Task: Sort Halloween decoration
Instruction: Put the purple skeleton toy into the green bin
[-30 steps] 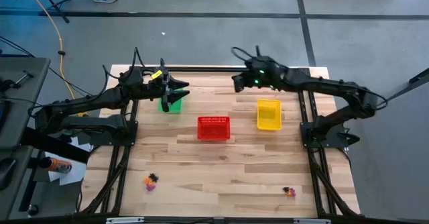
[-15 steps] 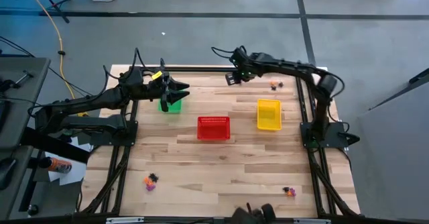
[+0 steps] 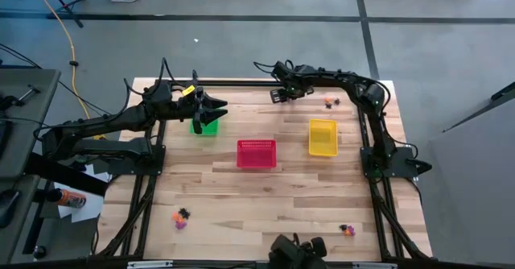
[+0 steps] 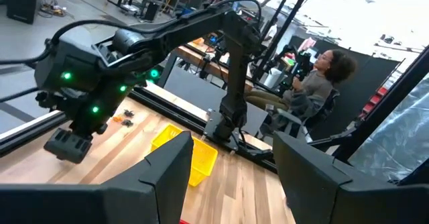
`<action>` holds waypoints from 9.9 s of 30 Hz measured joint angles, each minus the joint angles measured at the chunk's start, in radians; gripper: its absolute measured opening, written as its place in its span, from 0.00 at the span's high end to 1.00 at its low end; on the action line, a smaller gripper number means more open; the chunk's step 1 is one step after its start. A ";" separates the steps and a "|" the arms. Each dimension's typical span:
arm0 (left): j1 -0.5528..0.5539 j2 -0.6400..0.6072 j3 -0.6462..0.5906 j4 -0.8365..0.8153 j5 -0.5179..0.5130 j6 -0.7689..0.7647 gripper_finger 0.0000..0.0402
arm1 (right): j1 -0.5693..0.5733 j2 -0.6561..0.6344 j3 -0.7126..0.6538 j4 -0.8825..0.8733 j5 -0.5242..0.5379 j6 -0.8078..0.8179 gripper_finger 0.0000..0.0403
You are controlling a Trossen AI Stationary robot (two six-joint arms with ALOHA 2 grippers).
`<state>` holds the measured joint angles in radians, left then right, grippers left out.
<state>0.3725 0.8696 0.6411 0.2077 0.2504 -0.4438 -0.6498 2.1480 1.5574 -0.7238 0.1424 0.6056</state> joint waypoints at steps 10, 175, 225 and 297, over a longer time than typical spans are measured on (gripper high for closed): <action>0.000 0.000 0.000 0.000 0.000 0.024 0.51 | 0.005 0.011 0.003 -0.061 0.042 -0.014 0.67; 0.347 0.116 0.145 -0.600 -0.334 0.189 1.00 | 0.341 -0.866 -0.361 0.251 -0.039 -0.472 0.51; 0.383 0.894 0.404 -1.026 -0.359 0.972 0.74 | 0.336 -0.864 -0.362 0.250 -0.040 -0.378 0.51; -0.014 0.012 -0.056 0.089 -0.107 0.367 0.51 | 0.804 -0.866 -0.362 -0.188 -0.404 0.063 0.51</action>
<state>0.3584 0.8814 0.5846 0.2966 0.1432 -0.0765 0.1542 1.2822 1.1954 -0.9116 -0.2614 0.6689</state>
